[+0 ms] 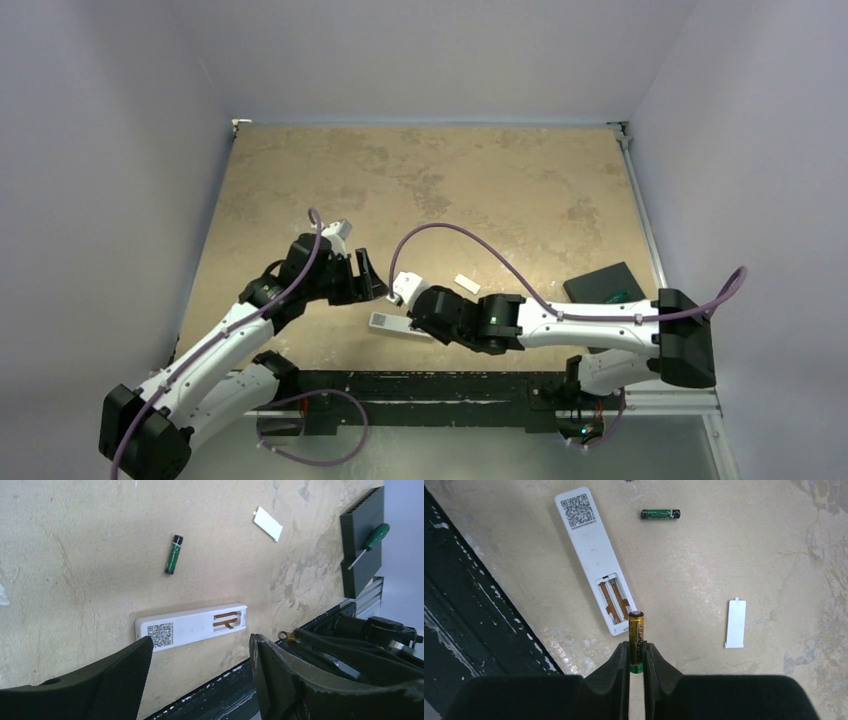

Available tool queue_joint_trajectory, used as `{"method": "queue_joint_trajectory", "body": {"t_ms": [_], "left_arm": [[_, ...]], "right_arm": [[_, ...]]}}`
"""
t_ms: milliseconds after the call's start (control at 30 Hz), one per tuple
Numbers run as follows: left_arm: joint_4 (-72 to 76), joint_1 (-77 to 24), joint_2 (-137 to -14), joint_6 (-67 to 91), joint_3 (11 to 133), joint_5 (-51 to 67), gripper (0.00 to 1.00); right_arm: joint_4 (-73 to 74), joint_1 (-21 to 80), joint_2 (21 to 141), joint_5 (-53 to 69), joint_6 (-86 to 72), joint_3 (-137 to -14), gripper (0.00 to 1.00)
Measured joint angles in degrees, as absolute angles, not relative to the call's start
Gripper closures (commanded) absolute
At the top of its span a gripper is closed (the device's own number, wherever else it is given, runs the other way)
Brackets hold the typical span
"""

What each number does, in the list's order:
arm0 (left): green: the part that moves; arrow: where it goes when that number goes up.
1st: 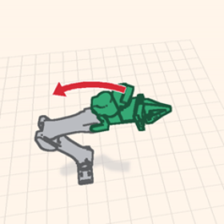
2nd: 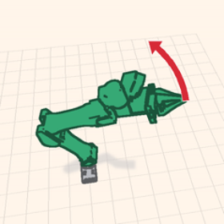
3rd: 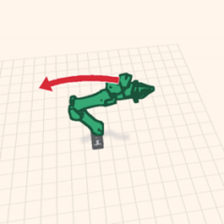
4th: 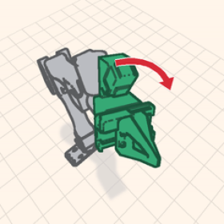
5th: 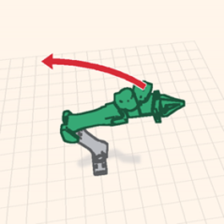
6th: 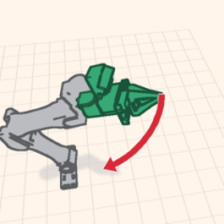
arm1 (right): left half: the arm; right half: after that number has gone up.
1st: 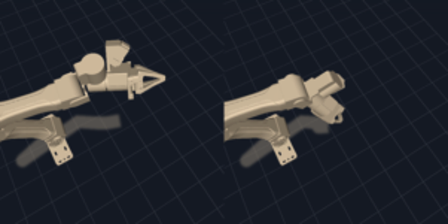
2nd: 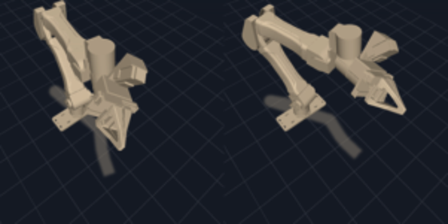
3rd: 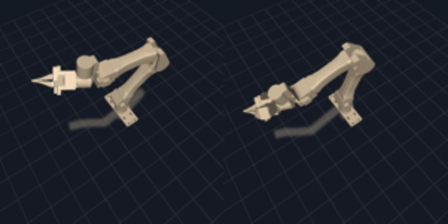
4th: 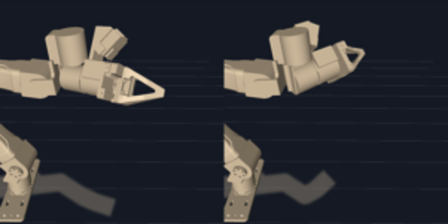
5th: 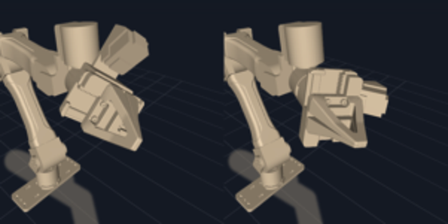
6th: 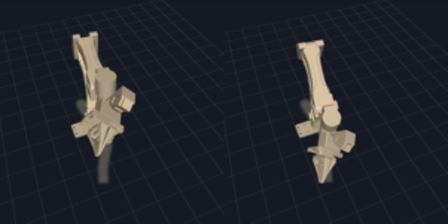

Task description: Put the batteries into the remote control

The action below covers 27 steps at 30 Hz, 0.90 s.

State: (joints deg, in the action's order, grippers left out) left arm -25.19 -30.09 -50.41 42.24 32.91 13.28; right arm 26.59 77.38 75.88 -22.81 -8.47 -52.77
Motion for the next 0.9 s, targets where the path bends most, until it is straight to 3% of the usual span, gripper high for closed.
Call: {"method": "queue_joint_trajectory", "body": {"t_ms": [333,900], "left_arm": [[-31.35,-30.09,-44.97,36.34,42.26,11.51,0.29],[-34.7,-30.09,-34.65,30.61,44.91,3.46,0.25]], "right_arm": [[28.97,74.13,82.26,-17.91,-3.77,-55.11,1.0],[30.39,71.18,89.93,-11.88,1.17,-58.85,1.0]]}}
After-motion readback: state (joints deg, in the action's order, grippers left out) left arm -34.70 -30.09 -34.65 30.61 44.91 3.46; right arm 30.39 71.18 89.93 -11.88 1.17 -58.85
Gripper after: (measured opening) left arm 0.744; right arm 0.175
